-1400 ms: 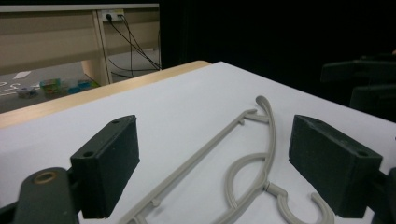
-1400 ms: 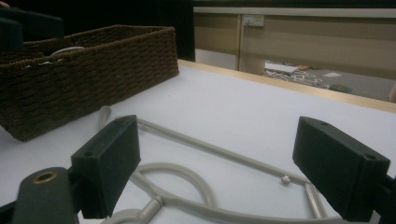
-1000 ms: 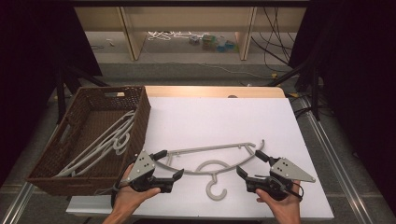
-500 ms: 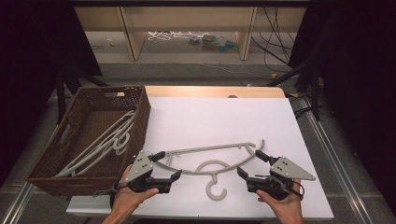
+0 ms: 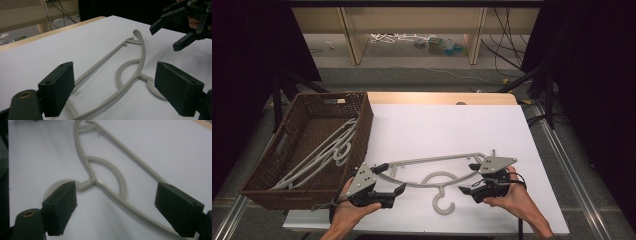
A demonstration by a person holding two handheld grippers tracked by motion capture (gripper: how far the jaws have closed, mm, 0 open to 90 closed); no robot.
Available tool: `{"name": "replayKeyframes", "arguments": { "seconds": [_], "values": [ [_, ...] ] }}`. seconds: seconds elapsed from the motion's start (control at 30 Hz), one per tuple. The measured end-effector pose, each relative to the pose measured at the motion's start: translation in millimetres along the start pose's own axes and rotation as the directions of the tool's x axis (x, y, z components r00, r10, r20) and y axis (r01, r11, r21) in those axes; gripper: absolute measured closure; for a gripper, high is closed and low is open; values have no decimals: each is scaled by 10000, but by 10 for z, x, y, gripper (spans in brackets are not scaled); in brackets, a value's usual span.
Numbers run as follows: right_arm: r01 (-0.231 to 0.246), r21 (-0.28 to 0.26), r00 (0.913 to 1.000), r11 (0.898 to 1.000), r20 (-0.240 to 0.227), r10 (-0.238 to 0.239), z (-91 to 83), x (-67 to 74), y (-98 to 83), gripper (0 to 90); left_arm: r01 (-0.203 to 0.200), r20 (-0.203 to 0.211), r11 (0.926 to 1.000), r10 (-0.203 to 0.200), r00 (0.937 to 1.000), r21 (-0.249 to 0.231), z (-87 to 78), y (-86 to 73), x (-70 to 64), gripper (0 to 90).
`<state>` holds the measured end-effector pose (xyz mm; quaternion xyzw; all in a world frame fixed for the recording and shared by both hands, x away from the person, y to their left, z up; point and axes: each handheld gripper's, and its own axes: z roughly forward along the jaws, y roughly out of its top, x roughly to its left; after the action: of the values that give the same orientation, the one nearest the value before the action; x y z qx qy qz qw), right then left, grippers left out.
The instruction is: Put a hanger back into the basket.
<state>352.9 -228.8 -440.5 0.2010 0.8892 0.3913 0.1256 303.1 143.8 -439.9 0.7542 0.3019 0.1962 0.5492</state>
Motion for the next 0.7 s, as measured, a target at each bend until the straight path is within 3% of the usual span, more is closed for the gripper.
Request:
{"name": "replayKeyframes", "arguments": {
  "seconds": [0.03, 0.1, 0.2, 0.33, 0.37, 0.53, 0.7],
  "values": [
    [180, 248, 9998, 9995, -48, -179, 26, -20, 6, 225, 103, 30, 9999, -103, 9999, -38, 8, -7, -6, 166],
    [467, 654, 9988, 9968, -150, -458, 67, -61, 18, 250, -62, 46, 10000, 62, 10000, 74, 3, -6, 0, 166],
    [780, 1380, 9969, 9874, -243, -754, 113, -127, 35, 262, -37, 67, 9999, 36, 10000, 114, 11, -9, -4, 168],
    [1000, 1932, 9949, 9760, -301, -959, 185, -225, 36, 298, 103, 103, 9998, -104, 9999, 175, 21, -20, -10, 168],
    [1127, 2067, 9936, 9719, -317, -1085, 205, -255, 39, 303, -37, 109, 9998, 34, 9999, 199, 20, -19, -1, 168],
    [1377, 2576, 9903, 9564, -561, -1275, 285, -360, 57, 341, -51, 124, 9997, 48, 9999, 219, 21, -21, 1, 173],
    [1541, 2816, 9872, 9471, -841, -1356, 359, -430, 70, 370, -67, 145, 9997, 63, 9999, 239, 21, -22, 0, 173]
  ]
}}
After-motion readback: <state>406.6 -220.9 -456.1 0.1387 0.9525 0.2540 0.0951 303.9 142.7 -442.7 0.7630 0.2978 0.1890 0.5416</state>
